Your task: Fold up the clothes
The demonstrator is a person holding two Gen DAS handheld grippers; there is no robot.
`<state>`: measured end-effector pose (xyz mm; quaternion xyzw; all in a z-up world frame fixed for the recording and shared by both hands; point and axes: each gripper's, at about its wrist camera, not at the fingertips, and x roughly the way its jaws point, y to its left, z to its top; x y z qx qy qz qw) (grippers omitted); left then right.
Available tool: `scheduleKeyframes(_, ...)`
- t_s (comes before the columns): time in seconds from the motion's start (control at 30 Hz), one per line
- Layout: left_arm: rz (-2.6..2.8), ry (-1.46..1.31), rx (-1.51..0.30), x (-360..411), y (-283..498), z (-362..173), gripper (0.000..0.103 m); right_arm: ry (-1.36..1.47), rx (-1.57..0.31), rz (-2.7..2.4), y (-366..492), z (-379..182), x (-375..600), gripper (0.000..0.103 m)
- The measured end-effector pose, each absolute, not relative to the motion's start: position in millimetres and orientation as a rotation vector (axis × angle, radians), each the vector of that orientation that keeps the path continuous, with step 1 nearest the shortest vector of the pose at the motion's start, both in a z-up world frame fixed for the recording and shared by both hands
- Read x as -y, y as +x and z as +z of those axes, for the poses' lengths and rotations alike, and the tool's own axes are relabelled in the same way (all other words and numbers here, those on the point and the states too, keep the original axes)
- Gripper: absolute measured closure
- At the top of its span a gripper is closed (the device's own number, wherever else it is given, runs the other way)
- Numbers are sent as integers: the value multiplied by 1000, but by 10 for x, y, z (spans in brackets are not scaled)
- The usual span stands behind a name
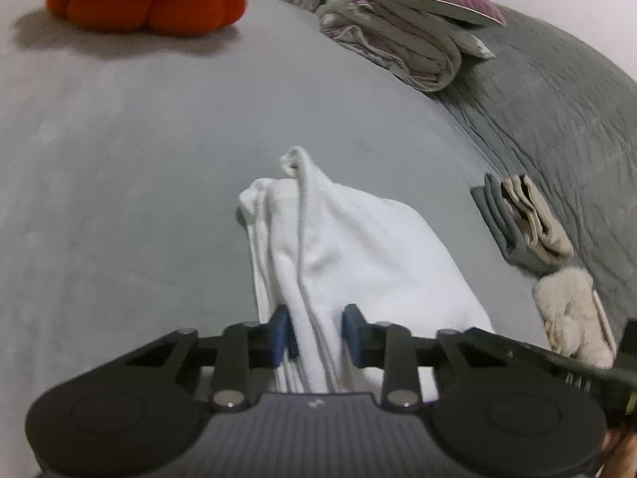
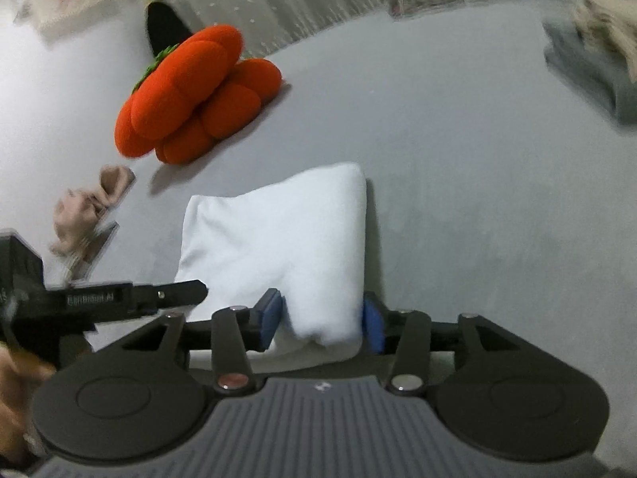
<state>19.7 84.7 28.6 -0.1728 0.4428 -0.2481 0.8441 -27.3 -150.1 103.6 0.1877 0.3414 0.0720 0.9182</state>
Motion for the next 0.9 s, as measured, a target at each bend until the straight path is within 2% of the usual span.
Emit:
scheduleKeyframes(0.13, -532, -395, -947, -901, 211, 276, 80, 209, -645, 111, -353, 1137, 1341, 51)
scheduleKeyframes(0.3, -531, -417, -969, -888, 237, 254, 81, -226, -448, 153, -690, 1205, 891, 51)
scheduleKeyframes(0.43, -534, -420, -978, -904, 252, 250, 81, -418, -438, 343, -869, 1000, 448, 52)
scheduleKeyframes(0.63, -544, -436, -996, -944, 302, 234, 80, -723, -382, 370, -906, 655, -8, 52)
scheduleKeyframes(0.9, -541, -448, -1024, -943, 360, 220, 80, -907, -406, 348, -870, 507, -152, 52)
